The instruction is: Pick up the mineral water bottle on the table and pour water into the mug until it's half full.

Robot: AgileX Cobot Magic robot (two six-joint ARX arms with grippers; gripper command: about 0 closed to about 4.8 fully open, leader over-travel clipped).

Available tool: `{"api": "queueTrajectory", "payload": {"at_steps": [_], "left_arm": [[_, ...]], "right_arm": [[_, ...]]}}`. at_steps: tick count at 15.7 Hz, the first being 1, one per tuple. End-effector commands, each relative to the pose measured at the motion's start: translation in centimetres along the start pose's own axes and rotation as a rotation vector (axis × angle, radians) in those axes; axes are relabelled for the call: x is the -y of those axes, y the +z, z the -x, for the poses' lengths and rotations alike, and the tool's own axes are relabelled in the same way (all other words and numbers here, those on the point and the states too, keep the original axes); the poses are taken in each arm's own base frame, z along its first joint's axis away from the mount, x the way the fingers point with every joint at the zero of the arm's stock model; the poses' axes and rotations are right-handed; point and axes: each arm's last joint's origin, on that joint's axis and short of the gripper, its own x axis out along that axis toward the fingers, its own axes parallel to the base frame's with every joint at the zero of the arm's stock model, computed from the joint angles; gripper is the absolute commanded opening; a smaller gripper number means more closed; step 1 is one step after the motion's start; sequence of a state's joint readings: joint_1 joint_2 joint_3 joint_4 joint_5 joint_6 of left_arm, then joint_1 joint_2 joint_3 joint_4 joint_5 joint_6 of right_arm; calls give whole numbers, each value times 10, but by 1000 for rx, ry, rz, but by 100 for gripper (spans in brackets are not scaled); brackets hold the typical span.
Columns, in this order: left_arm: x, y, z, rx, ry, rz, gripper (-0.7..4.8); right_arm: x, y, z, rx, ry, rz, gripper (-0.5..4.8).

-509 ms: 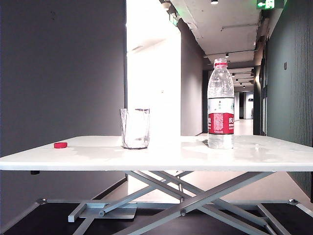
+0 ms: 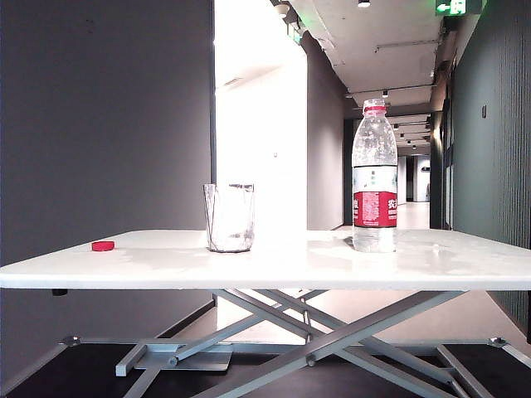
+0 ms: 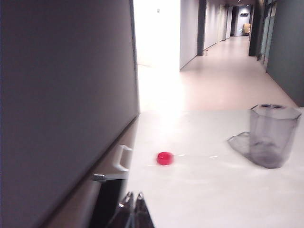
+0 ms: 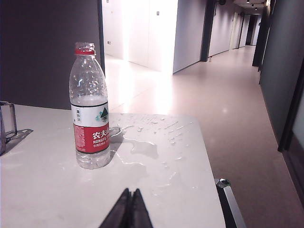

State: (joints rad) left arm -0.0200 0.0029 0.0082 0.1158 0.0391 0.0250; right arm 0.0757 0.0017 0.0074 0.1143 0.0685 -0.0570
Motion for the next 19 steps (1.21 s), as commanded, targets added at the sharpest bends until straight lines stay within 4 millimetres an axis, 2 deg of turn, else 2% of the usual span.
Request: {"api": "queueTrajectory", "payload": {"at_steps": [1, 3, 4, 5, 6, 11, 15, 17, 19], "left_arm": [[8, 2, 1, 5, -287, 95, -5], [14, 1, 4, -5, -517, 85, -5], [16, 0, 5, -22, -585, 87, -5], [16, -1, 5, -36, -591, 91, -5], [16, -3, 5, -50, -590, 95, -5], [15, -7, 4, -68, -542, 23, -5], [12, -10, 3, -97, -415, 23, -5], [11, -10, 3, -98, -379, 21, -5], [11, -10, 3, -99, -380, 22, -5]], "right_arm": [[-3, 1, 0, 14, 109, -34, -5], [-8, -1, 1, -2, 269, -35, 14], [-10, -2, 2, -6, 356, -34, 182], [-10, -2, 2, -1, 361, -28, 389], [-10, -1, 2, 6, 349, -29, 479], [-9, 5, 0, 57, 328, -60, 479], [-10, 5, -13, 33, 321, -62, 479], [-10, 8, -26, 15, 306, -62, 479], [-12, 15, -51, 8, 307, -52, 479]]}}
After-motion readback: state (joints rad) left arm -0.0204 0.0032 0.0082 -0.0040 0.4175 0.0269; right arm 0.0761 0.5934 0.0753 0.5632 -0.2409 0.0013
